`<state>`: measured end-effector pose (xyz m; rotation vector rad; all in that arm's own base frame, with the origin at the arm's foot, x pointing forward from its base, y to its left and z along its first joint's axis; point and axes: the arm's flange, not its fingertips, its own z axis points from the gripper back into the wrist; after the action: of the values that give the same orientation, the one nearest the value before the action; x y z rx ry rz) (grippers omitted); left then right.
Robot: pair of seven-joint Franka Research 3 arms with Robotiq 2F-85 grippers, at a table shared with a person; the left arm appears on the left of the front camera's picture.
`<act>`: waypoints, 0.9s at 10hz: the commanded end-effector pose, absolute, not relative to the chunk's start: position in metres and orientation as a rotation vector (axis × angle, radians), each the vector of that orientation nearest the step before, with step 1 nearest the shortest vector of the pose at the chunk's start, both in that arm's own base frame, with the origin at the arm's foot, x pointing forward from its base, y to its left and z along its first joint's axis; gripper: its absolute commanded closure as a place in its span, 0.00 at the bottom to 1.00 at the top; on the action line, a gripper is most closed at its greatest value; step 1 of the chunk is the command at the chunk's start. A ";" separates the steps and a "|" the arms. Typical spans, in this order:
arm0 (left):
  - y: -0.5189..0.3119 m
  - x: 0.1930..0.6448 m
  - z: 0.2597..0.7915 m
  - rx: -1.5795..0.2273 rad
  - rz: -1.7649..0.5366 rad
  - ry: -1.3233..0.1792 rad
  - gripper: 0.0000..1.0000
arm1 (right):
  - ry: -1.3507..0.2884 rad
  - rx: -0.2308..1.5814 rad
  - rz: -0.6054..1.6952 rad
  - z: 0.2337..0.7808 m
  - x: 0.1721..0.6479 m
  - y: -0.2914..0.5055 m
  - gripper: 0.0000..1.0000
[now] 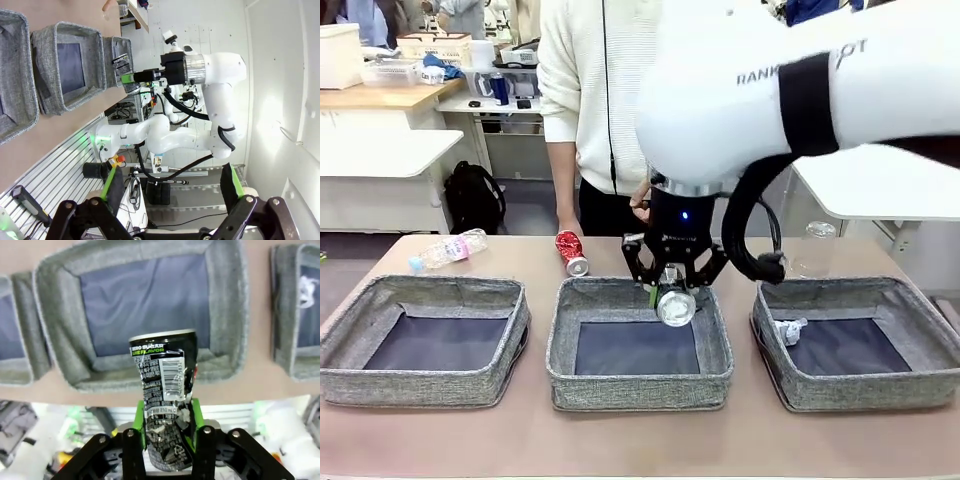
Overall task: Sort the waste into the appropriate baskets.
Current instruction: Place the picked waste into the Fabric basket indicated by the person.
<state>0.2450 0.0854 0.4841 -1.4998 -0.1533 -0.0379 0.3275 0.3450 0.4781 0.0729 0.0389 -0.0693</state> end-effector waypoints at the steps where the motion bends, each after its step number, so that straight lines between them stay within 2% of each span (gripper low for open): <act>1: 0.084 0.244 0.485 -1.510 -0.051 -0.174 0.00 | 0.053 0.139 -0.070 0.481 0.336 0.336 0.60; 5: 0.084 0.244 0.485 -1.510 -0.051 -0.174 0.00 | 0.029 0.159 -0.099 0.484 0.344 0.334 0.60; 6: 0.084 0.244 0.485 -1.510 -0.051 -0.174 0.00 | 0.025 0.155 -0.096 0.483 0.343 0.334 0.01; 9: 0.084 0.244 0.485 -1.510 -0.051 -0.174 0.00 | 0.015 0.169 -0.109 0.484 0.342 0.331 0.00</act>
<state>0.2450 0.0854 0.4841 -1.4998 -0.1534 -0.0380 0.3425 0.3374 0.4830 0.1399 0.0329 -0.1014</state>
